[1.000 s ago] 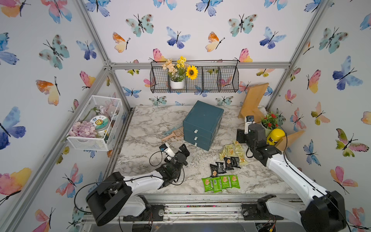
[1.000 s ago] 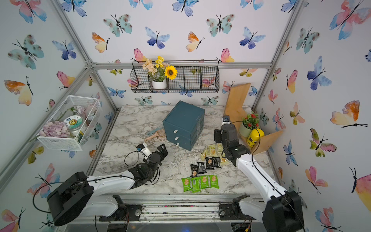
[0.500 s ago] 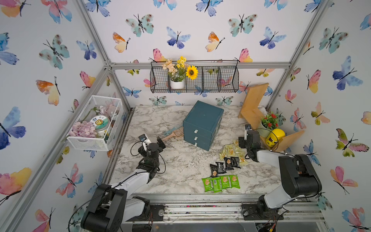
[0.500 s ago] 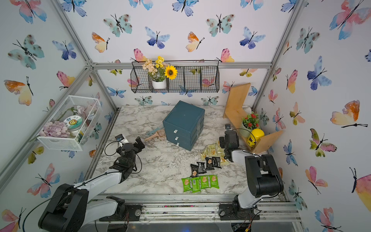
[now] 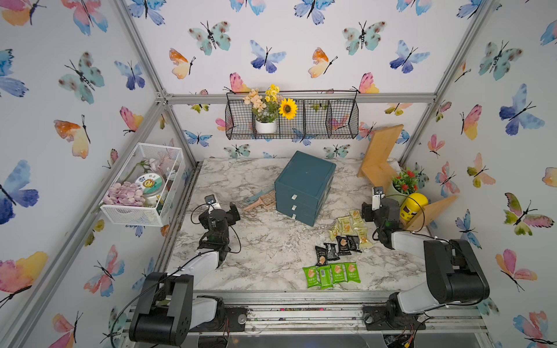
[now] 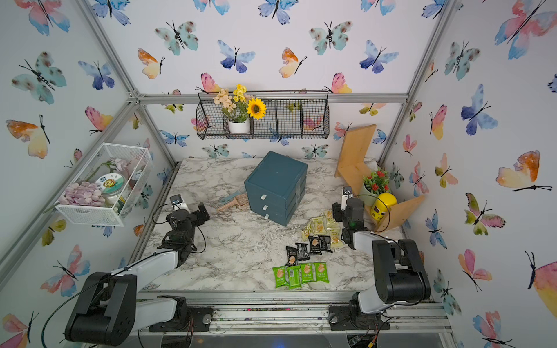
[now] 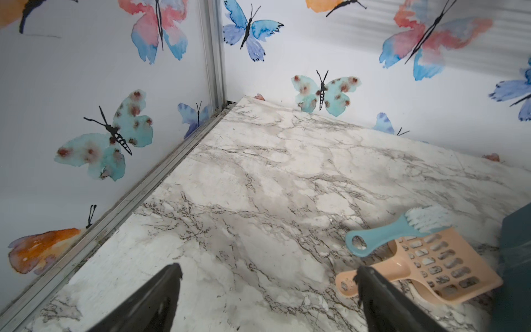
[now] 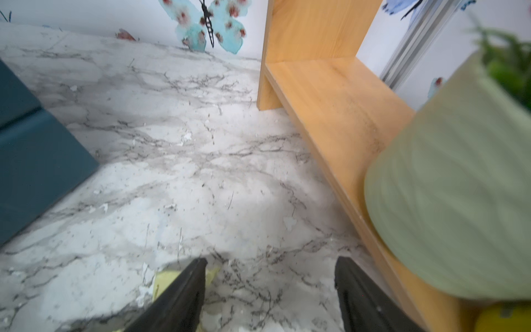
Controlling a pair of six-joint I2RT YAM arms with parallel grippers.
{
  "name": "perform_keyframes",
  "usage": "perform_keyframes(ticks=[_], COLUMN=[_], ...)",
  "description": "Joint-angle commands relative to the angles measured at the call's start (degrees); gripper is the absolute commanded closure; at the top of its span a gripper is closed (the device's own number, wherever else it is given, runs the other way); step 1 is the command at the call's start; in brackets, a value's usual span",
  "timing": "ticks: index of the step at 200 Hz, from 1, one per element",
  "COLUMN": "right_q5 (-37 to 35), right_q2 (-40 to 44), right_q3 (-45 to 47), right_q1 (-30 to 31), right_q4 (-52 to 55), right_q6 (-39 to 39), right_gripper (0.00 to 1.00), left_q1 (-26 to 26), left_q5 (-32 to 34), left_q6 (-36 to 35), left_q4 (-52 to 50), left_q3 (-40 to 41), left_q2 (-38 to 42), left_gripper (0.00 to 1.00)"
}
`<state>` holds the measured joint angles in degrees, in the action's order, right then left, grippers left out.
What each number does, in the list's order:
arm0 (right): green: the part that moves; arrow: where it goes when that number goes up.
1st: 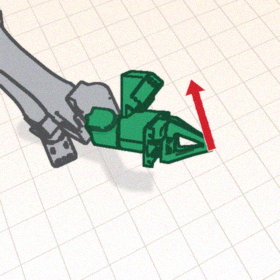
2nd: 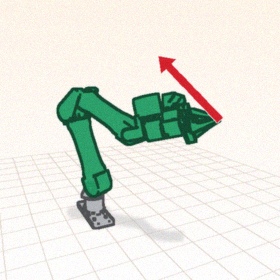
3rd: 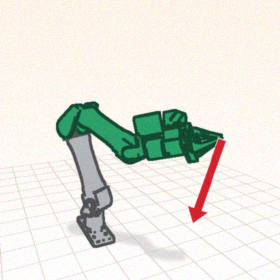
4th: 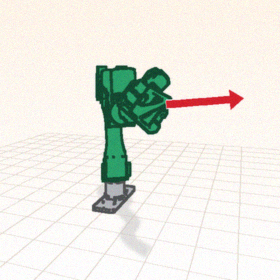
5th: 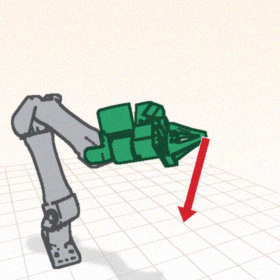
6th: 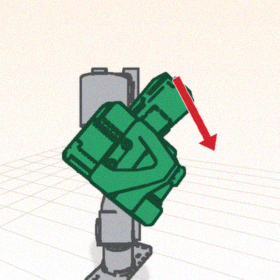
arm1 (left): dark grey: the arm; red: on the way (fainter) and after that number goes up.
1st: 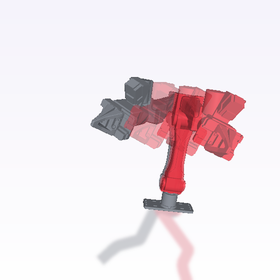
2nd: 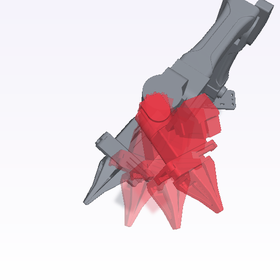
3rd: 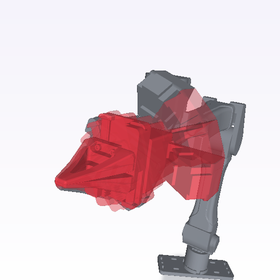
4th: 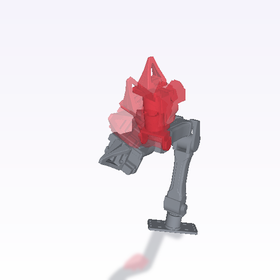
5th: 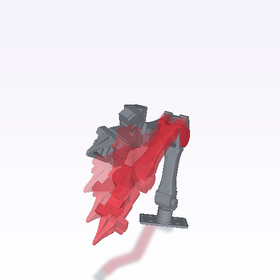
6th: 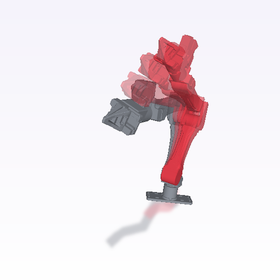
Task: Take the cookies out of the drawer
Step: Reset both arms
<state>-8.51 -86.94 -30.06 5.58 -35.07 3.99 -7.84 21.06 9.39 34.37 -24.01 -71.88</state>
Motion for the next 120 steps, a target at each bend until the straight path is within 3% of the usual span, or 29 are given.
perform_keyframes(ticks=[1, 21, 46, 62, 91, 120], right_q5=[1.6, 4.0, 6.3, 6.4, 6.8, 5.0], right_q2=[0.4, 0.1, -2.9, -1.5, -4.7, -3.7], right_q3=[5.2, 5.6, 9.9, 10.8, 16.5, 14.8], right_q1=[-0.2, -0.2, -0.2, -0.3, -0.5, -0.5], right_q4=[-10.3, -11.7, -24.2, -23.0, -37.8, -32.1], right_q6=[-1.8, -2.5, -2.6, -2.7, -2.7, -3.4], right_gripper=[0.25, 0.25, 0.25, 0.25, 0.24, 0.24], left_q1=[0.5, 0.9, 1.7, 1.9, 2.3, 2.7], left_q5=[-1.4, -1.2, -3.1, -4.5, -6.7, -6.7], left_q6=[-4.3, -4.9, -5.3, -6.1, -8.1, -8.3], left_q4=[1.1, 0.9, 5.9, 10.4, 21.3, 37.6], left_q3=[-0.4, 1.0, 3.9, 6.0, 10.2, 14.9], left_q2=[0.0, 0.3, -0.7, -2.3, -4.8, -11.6], left_gripper=[0.01, 0.01, 0.01, 0.01, 0.01, 0.01])
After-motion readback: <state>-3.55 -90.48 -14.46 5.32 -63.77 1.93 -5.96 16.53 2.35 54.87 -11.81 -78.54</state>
